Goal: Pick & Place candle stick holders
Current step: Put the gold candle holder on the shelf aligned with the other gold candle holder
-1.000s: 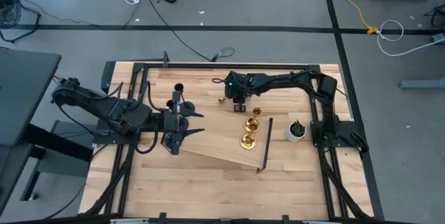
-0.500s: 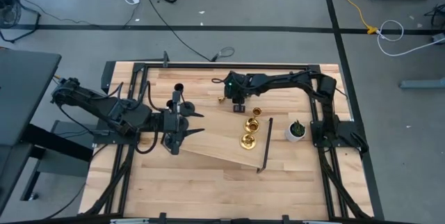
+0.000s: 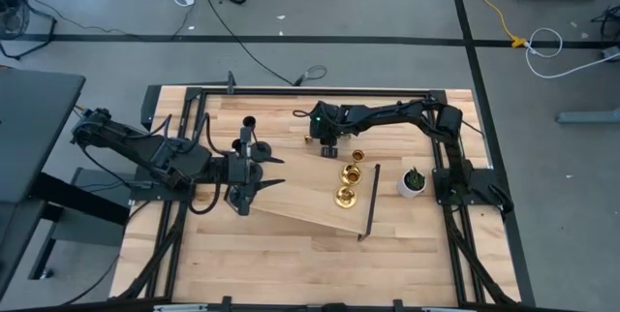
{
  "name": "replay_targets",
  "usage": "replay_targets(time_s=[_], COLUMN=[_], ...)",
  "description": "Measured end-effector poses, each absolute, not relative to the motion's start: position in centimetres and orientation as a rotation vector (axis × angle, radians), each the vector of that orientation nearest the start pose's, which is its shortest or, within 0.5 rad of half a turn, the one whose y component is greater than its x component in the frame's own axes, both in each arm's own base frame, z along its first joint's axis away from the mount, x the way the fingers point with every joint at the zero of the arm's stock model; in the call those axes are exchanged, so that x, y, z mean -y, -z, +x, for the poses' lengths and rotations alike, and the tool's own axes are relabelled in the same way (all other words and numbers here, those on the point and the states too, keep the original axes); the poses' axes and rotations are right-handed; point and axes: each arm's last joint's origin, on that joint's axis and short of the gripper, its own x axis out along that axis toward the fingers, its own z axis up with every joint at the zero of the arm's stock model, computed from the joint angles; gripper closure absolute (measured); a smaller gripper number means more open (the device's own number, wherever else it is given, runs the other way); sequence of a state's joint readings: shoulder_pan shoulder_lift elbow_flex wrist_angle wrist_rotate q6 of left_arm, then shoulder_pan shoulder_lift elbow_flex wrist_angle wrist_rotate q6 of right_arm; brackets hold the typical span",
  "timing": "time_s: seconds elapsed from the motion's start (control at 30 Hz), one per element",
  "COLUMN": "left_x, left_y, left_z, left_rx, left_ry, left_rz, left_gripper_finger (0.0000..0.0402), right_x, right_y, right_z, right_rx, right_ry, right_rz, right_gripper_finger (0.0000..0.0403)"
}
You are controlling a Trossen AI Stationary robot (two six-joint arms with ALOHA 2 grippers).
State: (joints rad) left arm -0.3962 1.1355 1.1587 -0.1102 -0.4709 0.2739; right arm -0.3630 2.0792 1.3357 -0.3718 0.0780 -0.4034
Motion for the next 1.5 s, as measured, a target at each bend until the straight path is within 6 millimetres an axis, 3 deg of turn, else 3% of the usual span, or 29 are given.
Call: replay_targets(time_s=[0.43,0.77,1.23,1.37,1.5], left_x=[8.3,8.3,8.3,8.3,8.3], left_y=[-40.0,-40.0,-40.0,-40.0,-40.0], left_z=[23.2,23.2,23.1,23.2,23.2], left_rx=[-0.089,-0.089,-0.088,-0.09,-0.089], left_ry=[-0.064,-0.063,-0.063,-0.063,-0.064], left_rz=[0.31,0.311,0.312,0.312,0.312], left_gripper_finger=[0.022,0.022,0.022,0.022,0.022], right_x=[14.8,14.8,14.8,14.9,14.7], right_y=[-12.5,-12.4,-12.6,-14.2,-18.2], right_z=[38.3,38.3,38.3,37.9,37.4], right_rx=[-1.182,-1.19,-1.18,-1.157,-1.048], right_ry=[0.159,0.167,0.203,0.246,0.283], right_rz=[-0.194,-0.207,-0.189,-0.172,-0.172], right_gripper_finger=[0.0289,0.039,0.0397,0.0397,0.0397])
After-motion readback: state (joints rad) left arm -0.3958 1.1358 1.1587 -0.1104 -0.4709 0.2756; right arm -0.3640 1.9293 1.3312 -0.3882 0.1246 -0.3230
